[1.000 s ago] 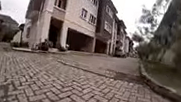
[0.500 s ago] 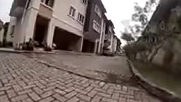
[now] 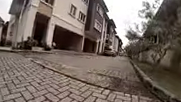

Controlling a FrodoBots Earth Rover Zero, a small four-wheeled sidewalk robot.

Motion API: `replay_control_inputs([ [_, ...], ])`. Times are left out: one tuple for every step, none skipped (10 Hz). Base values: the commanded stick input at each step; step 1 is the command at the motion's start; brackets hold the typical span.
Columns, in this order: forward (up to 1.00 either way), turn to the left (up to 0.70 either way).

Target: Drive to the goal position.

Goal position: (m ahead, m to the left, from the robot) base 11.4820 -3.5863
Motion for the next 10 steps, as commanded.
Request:
replay_control_inputs([
  [0.70, 0.17],
  [0.70, 0.00],
  [0.70, 0.00],
  [0.70, 0.00],
  [0.70, 0.00],
  [0.70, 0.00],
  [0.70, 0.00],
  [0.70, 0.00],
  [0.70, 0.00],
  [0.70, 0.00],
])
